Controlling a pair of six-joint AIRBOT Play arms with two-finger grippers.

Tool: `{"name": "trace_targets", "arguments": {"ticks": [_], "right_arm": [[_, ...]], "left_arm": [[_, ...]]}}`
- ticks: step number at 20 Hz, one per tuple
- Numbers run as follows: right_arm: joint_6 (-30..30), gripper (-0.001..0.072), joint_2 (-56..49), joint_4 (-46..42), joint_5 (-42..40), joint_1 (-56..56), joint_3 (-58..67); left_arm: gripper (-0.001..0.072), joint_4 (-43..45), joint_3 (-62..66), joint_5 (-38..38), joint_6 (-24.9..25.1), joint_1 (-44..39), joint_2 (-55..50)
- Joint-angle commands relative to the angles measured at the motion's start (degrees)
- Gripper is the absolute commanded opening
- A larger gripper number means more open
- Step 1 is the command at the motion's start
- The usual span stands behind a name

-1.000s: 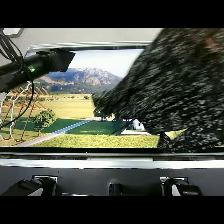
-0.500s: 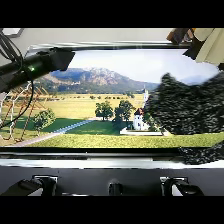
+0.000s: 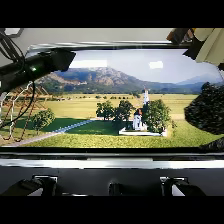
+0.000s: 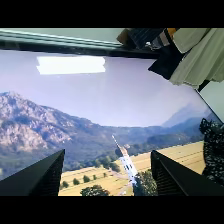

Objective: Fold the clothes and pants, and hang the long-sleeved shirts on hangers.

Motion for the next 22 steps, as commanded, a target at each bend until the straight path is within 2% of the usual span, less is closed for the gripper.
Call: {"name": "trace_targets", "arguments": {"ticks": [1,4,7,10,14,22], "right_arm": [[2.1,0.0025,-3.9,-4.9,-3.8,-1.0,3.8],[2.1,0.0026,-5.8,3.5,-3.4,-10.1,5.6],[2.2,0.0025,-5.8,7.9,-5.4,-17.5,7.8],[2.9,0.0025,-5.8,8.3,-9.0,-19.6,10.4],[3.1,0.0025,-6.9,6.0,-9.7,-20.9,10.7],[5.4,0.0025,-7.5,13.5,-14.6,-32.6,10.7]], "left_arm": [[0.06,0.0,0.0,0.0,-0.3,0.0,-0.6],[0.06,0.0,0.0,0.0,-0.4,0.0,-1.2],[0.06,0.0,0.0,0.0,-0.8,0.0,-1.7],[0.06,0.0,0.0,0.0,-1.4,0.0,-2.2],[0.06,0.0,0.0,0.0,-2.8,0.0,-2.6],[0.0599,0.0,0.0,-0.5,-2.8,0.0,-2.6]]}}
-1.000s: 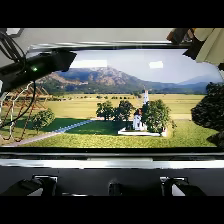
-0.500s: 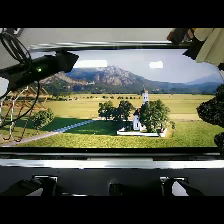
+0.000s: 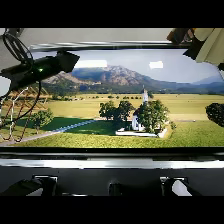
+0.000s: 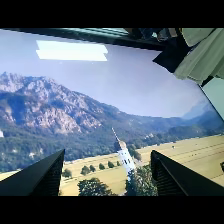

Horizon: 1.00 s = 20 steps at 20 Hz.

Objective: Fold the clothes and pants, and hang the long-sleeved shirts on hangers.

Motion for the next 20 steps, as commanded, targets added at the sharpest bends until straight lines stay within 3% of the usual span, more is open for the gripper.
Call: {"name": "trace_targets", "arguments": {"ticks": [1,5,12,20], "right_arm": [[1.6,0.0025,-0.1,2.4,-2.8,-4.0,0.1],[3.1,0.0025,-0.3,4.1,-4.3,-8.8,0.1],[3.5,0.0026,-0.8,14.6,-5.8,-17.4,0.1],[2.8,0.0042,0.0,19.5,-2.0,-18.0,0.1]], "left_arm": [[0.06,0.0,0.0,-1.3,0.0,0.0,0.0],[0.06,0.0,0.0,-3.5,0.0,0.0,0.0],[0.0599,0.0,0.0,-4.7,0.0,0.0,-0.8],[0.06,0.0,0.0,-4.7,0.0,0.0,-0.9]]}}
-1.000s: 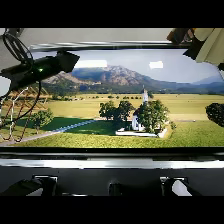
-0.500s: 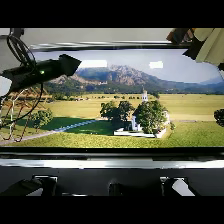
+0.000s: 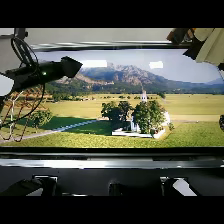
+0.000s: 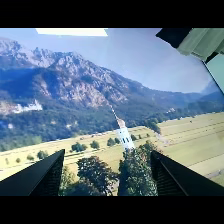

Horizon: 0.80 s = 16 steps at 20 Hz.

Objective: Fold the clothes and pants, and hang the long-sleeved shirts on hangers.

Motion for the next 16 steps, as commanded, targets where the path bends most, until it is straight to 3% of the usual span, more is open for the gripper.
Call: {"name": "trace_targets", "arguments": {"ticks": [1,3,4,5,11,13,15,16], "right_arm": [[-0.3,0.0103,1.2,3.4,2.8,-0.2,0.0],[-0.3,0.0364,3.1,4.0,3.1,-0.2,0.0],[-0.3,0.046,4.4,4.0,3.0,-0.2,0.0],[-0.3,0.0499,5.7,3.9,2.9,-0.2,0.0],[0.5,0.0498,15.4,3.4,-5.9,-0.2,0.0],[5.2,0.0492,17.5,5.8,-12.6,-0.2,0.0],[4.3,0.0404,17.4,17.9,-19.4,-0.2,0.0],[-1.0,0.0359,16.7,28.9,-21.1,-0.2,0.0]], "left_arm": [[0.06,0.0,0.0,0.0,0.0,0.0,0.0],[0.0601,0.0,0.0,0.0,0.0,0.0,0.0],[0.0602,0.0,0.0,0.0,0.0,0.0,0.0],[0.0602,0.0,0.0,0.1,0.0,0.0,0.1],[0.0602,0.1,0.0,0.0,0.0,3.7,2.3],[0.06,1.5,0.0,0.0,0.0,5.7,3.7],[0.0599,3.1,0.0,0.0,0.0,7.5,5.0],[0.0597,3.3,0.0,0.0,0.0,8.2,5.4]]}}
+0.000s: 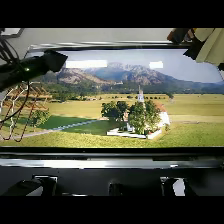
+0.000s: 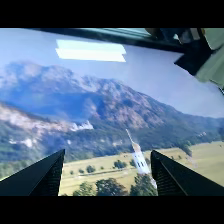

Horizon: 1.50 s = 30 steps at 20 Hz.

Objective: Fold the clothes and pants, and hang the long-sleeved shirts on hangers.

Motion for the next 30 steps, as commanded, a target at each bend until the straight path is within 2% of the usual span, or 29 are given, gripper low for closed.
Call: {"name": "trace_targets", "arguments": {"ticks": [1,3,4,5,6,7,8,9,12,14,16,19,22,30], "right_arm": [[-11.4,0.0341,-0.4,30.8,-8.7,0.0,0.0],[-27.7,0.0295,-3.3,59.6,-4.1,0.2,0.0],[-34.2,0.0235,-5.0,69.8,-0.2,1.9,0.0],[-38.0,0.0163,-6.8,73.0,3.9,5.7,0.0],[-39.3,0.0126,-8.6,72.0,7.4,10.7,0.0],[-39.3,0.0117,-10.6,68.9,10.8,16.4,0.0],[-39.2,0.0033,-12.9,65.3,14.9,23.2,-0.1],[-39.2,0.0032,-15.2,61.1,18.5,29.5,-0.1],[-39.2,0.0031,-21.7,42.8,26.4,49.8,-1.0],[-39.2,0.003,-23.5,35.5,27.7,59.2,-4.5],[-38.7,0.003,-23.4,35.4,27.5,63.9,-10.6],[-38.6,0.003,-22.1,37.2,25.2,65.5,-21.7],[-37.2,0.0031,-19.8,37.5,20.7,65.4,-31.0],[-35.6,0.0032,-19.8,37.3,21.1,65.4,-33.5]], "left_arm": [[0.0595,1.8,0.0,0.0,0.1,2.8,1.9],[0.0593,1.9,0.0,-0.1,0.1,3.7,2.4],[0.059,1.9,0.0,-0.3,0.1,3.8,2.5],[0.0481,2.4,0.0,-0.8,0.1,3.9,2.6],[0.0287,3.1,0.0,-1.9,0.4,3.9,2.6],[0.0149,4.0,0.0,-3.8,2.0,3.9,2.6],[0.005,5.3,0.0,-5.9,3.7,3.9,2.6],[0.0029,7.1,0.0,-8.2,4.7,3.9,2.6],[0.0028,14.8,0.0,-15.5,4.6,3.9,2.6],[0.0027,21.8,0.0,-20.7,4.6,3.9,2.6],[0.0026,26.1,-0.4,-23.8,4.9,4.3,2.8],[0.0026,24.9,-6.4,-22.9,7.7,6.5,5.1],[0.0027,24.7,-14.6,-20.0,7.8,8.5,8.1],[0.0031,24.9,-16.4,-19.0,7.8,8.7,8.9]]}}
